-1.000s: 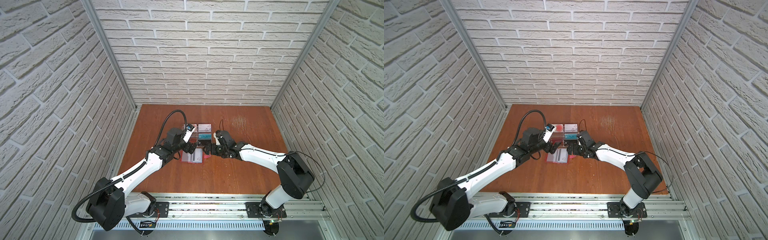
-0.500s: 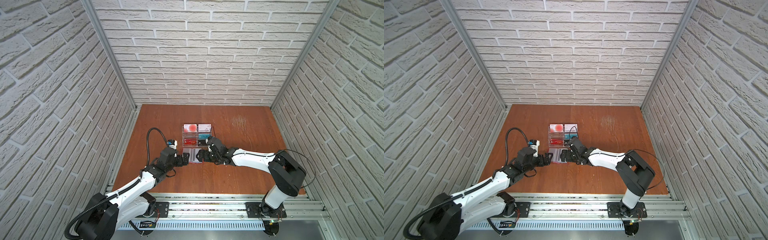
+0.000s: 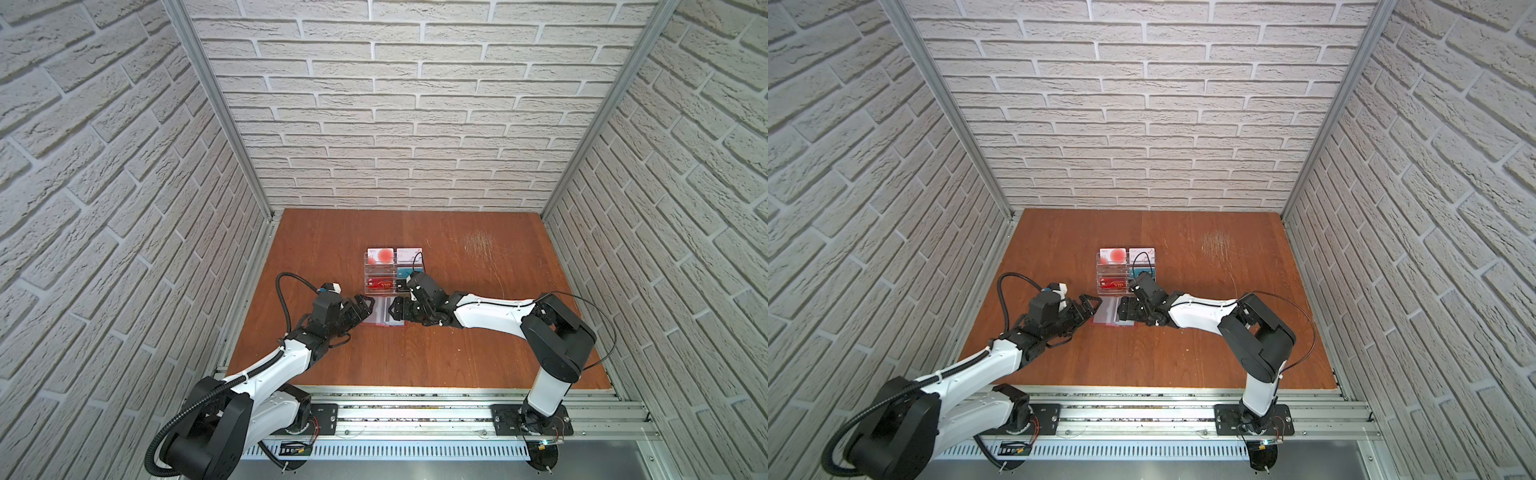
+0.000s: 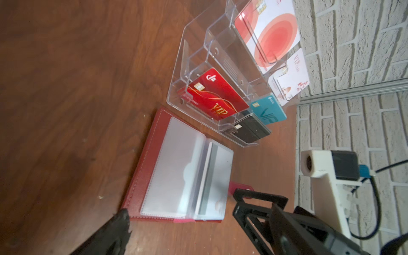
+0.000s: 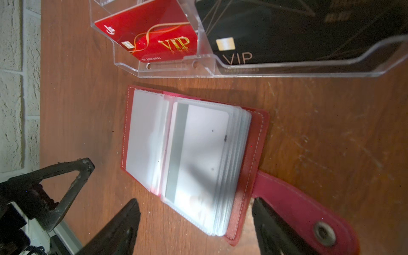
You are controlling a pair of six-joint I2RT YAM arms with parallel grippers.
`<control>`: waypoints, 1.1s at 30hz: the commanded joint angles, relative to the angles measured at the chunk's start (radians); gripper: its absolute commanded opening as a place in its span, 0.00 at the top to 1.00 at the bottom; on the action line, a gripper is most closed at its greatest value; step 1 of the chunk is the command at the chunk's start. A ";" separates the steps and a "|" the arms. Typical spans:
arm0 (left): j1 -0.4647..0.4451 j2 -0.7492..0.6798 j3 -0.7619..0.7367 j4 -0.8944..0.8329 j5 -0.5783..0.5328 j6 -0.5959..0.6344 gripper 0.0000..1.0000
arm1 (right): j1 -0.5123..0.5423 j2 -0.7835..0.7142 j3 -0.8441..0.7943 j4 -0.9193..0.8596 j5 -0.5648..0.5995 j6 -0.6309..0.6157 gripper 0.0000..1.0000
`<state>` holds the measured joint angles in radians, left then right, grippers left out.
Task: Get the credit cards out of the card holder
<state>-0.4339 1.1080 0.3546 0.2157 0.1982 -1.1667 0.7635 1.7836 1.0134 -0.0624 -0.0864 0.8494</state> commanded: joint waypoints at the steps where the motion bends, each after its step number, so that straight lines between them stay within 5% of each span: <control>1: 0.003 0.030 0.033 0.070 0.052 -0.063 0.02 | 0.008 0.021 0.019 0.033 0.007 0.020 0.26; 19: -0.041 0.185 0.029 0.180 0.039 -0.121 0.02 | 0.010 0.057 0.044 0.035 -0.004 0.036 0.57; 33: -0.042 0.162 0.054 0.183 0.042 -0.155 0.02 | 0.010 -0.033 0.046 -0.057 0.066 -0.004 0.61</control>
<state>-0.4725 1.2987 0.3737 0.3706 0.2489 -1.3178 0.7643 1.8168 1.0382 -0.1013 -0.0578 0.8719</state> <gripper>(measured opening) 0.982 0.387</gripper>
